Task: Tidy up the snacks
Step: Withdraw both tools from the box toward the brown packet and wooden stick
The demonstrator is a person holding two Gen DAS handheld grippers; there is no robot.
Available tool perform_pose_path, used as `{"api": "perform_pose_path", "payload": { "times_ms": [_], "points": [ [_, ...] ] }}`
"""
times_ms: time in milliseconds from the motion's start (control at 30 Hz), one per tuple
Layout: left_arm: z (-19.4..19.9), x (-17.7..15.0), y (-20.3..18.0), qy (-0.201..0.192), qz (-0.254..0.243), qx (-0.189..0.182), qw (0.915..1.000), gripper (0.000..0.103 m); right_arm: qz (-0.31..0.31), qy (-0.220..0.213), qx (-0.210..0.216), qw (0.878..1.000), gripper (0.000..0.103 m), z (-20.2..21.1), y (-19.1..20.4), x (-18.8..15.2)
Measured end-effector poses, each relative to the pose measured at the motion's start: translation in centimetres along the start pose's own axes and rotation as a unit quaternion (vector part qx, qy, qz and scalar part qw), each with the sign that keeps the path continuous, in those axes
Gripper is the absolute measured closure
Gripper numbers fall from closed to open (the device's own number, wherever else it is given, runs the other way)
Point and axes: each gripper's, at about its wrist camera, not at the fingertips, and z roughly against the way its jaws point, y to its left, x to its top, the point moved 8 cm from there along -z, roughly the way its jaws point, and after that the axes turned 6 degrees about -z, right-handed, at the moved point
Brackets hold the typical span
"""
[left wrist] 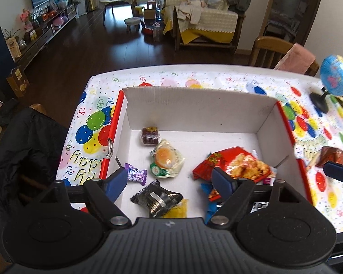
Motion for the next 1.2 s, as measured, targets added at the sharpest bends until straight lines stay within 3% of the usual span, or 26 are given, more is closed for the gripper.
{"api": "perform_pose_path", "payload": {
  "times_ms": [400, 533, 833, 1200],
  "points": [
    [4.8, 0.1, -2.1, -0.042, -0.006, -0.037, 0.9984, 0.015, -0.023, -0.045, -0.017, 0.999, 0.004, 5.0, -1.1, 0.4],
    [6.2, 0.2, -3.2, -0.059, -0.013, -0.053, 0.9968, 0.004, -0.039, -0.056, -0.023, 0.997, 0.002, 6.4, -2.0, 0.4],
    [7.8, -0.3, -6.7, -0.069, -0.021, -0.095, 0.9928, 0.003, -0.087, -0.081, -0.035, 0.992, 0.000, 9.5, -5.0, -1.0],
    [7.3, -1.1, -13.5, -0.063, -0.047, -0.128, 0.9886, 0.003, -0.130, -0.096, -0.101, 0.982, 0.000, 12.5, -12.0, -4.5]
  ]
}}
